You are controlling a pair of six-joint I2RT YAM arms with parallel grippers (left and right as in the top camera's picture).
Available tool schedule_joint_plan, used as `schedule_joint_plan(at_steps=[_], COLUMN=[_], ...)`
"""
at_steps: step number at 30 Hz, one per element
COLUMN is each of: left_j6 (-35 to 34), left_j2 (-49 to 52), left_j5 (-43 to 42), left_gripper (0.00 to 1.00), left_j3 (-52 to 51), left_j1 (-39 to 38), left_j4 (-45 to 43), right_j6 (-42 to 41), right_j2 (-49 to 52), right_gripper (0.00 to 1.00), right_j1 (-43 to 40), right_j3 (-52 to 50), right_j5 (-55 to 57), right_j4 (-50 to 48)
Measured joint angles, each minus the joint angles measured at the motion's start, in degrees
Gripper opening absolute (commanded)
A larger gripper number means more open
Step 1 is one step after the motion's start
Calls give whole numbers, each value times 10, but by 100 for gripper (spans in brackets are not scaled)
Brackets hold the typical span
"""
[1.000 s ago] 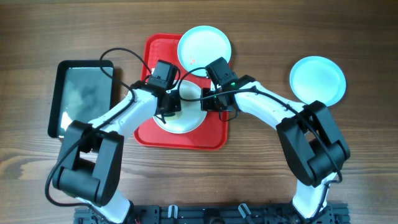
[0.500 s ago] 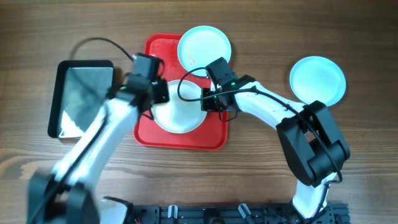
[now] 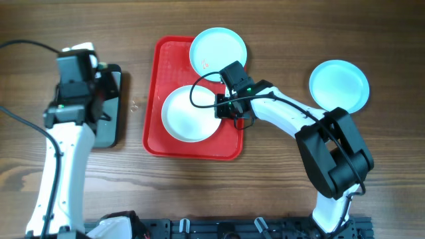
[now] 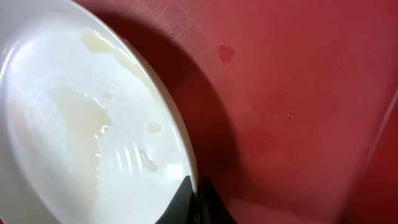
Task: Clean dirty plates on tray and stack at the side
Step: 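Return the green sponge to the black water tray with the left gripper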
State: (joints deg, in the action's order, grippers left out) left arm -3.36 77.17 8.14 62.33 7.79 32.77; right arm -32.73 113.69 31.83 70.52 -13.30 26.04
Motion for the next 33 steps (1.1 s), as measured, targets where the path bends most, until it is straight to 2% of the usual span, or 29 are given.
schedule_joint_plan(at_steps=[5,10,11,12,13,15,26,33], left_j6=[68,99,102,104,109,111,83,69], left_j2=[49,113,128,141,150,169,169,33], left_j5=[-4,-9,-9,-10,-11,-13,-29,-88], left_gripper=[4,4,12,41,56,100,100,100], left_j3=[0,0,0,0,0,0,0,0], left_j1=[67,88,88,88,88,88,88,88], left_j4=[-2,-2,-2,-4,-6,-9,-14,-4], right_j6=[0,0,0,0,0,0,0,7], right_j2=[0,0,0,0,0,0,0,-64], right_gripper=[5,4,4,4,4,4,4,4], right_j1=[0,0,0,0,0,0,0,0], right_j3=[0,0,0,0,0,0,0,0], right_j5=[0,0,0,0,0,0,-4,9], right_j4=[0,0,0,0,0,0,0,23])
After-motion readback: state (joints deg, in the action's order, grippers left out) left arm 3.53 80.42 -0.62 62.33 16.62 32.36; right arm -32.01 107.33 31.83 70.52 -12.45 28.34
